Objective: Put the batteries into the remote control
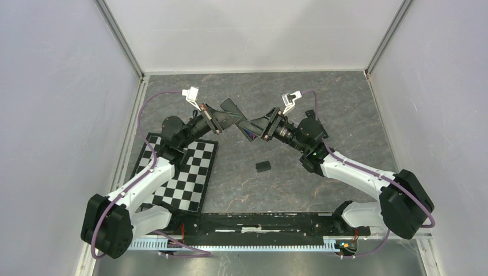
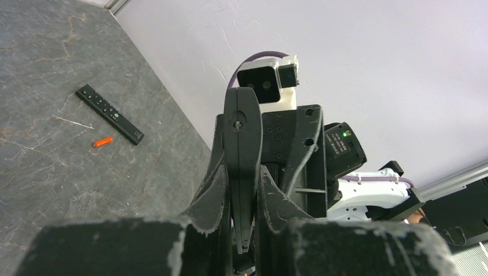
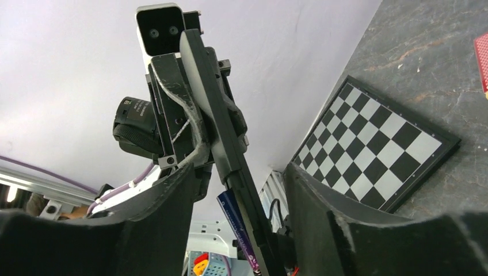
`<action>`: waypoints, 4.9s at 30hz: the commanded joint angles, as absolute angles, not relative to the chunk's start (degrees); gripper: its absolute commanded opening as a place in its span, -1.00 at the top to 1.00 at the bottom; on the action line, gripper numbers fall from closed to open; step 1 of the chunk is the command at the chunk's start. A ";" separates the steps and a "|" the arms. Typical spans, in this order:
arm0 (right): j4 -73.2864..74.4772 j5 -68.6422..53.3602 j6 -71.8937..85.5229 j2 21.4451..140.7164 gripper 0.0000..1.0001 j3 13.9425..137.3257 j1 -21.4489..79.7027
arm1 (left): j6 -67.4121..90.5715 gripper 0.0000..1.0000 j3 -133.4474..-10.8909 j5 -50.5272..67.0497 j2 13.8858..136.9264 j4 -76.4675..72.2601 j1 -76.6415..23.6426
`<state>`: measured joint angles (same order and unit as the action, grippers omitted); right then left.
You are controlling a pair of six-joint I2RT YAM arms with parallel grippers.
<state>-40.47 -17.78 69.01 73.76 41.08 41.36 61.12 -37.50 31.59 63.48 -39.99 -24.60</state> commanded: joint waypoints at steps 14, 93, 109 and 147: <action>-43.82 -17.76 60.90 65.84 -0.16 36.75 38.94 | 63.13 0.96 -38.46 29.97 63.32 -43.89 -24.19; -43.60 -13.61 57.32 67.83 0.25 32.95 38.23 | 69.28 0.96 -35.82 31.46 66.10 -53.60 -24.02; -41.94 -16.82 53.70 69.66 0.16 32.90 38.84 | 69.80 0.96 -36.04 30.23 67.06 -52.52 -23.99; -17.30 5.07 31.35 78.76 -0.16 28.83 36.29 | 36.26 0.96 -92.66 -17.39 113.15 47.42 -44.00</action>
